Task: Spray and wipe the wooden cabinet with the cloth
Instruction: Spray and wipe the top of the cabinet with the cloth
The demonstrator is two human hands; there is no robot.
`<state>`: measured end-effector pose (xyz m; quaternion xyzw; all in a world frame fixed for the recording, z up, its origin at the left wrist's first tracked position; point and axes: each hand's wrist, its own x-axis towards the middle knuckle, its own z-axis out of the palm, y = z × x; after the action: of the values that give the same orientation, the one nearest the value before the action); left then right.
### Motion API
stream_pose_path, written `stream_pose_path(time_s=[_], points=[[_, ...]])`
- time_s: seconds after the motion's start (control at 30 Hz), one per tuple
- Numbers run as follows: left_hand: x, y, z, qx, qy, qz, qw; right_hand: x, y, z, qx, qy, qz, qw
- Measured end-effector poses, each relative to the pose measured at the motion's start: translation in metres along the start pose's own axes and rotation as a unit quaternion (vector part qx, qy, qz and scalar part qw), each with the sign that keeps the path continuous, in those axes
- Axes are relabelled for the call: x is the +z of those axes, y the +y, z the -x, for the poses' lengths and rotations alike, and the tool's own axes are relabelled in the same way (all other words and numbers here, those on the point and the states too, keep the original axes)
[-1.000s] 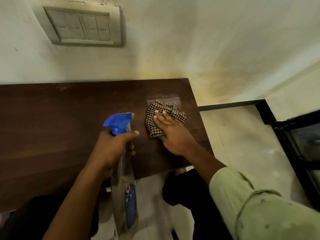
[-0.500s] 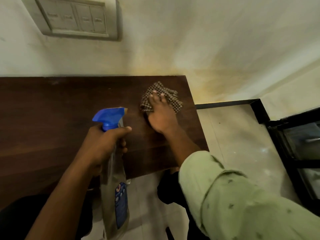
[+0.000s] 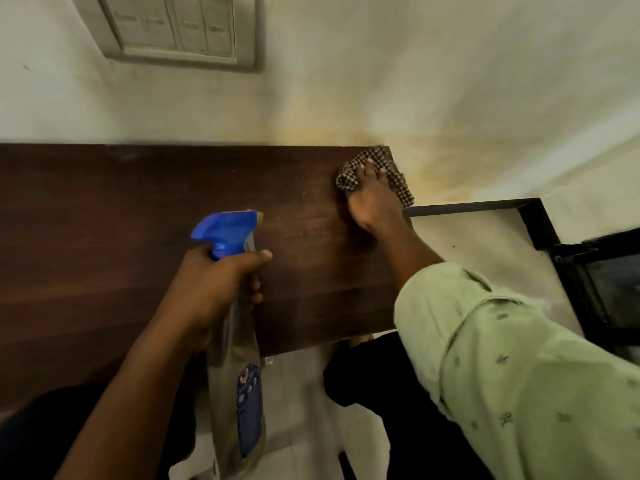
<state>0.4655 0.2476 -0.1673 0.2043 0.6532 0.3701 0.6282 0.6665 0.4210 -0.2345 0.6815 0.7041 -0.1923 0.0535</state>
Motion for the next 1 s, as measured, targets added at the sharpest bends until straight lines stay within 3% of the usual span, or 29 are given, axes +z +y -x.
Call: stream_pose_path(time_s=[0.17,0.3,0.4,0.53,0.67,0.73,0.9,1.0], points=[[0.004,0.002,-0.002,0.004,0.012,0.000,1.000,0.039,-0.069,0.047,-0.200,0.007,0.034,0.979],[-0.002,-0.001,-0.005,-0.005,0.010,0.009,1.000,0.049,-0.049,0.085,-0.298,-0.025,0.044,0.953],[-0.007,-0.003,-0.003,-0.006,0.004,0.003,1.000,0.040,-0.002,0.087,-0.248,-0.010,0.030,0.968],[-0.013,-0.005,0.002,0.002,0.003,-0.004,1.000,0.021,0.052,0.085,-0.078,0.011,-0.006,0.997],[-0.015,-0.008,0.008,0.019,0.007,-0.026,0.999,0.027,0.035,0.096,0.014,0.025,0.001,1.000],[-0.015,-0.011,0.011,0.025,0.017,-0.025,0.999,0.041,0.007,0.111,-0.020,0.027,-0.001,0.999],[-0.008,-0.016,0.013,0.018,0.032,-0.028,0.999,0.069,-0.015,0.170,-0.228,-0.015,0.030,0.973],[-0.010,-0.018,0.014,0.007,0.029,-0.030,0.999,0.063,0.025,0.180,-0.240,-0.039,0.047,0.969]])
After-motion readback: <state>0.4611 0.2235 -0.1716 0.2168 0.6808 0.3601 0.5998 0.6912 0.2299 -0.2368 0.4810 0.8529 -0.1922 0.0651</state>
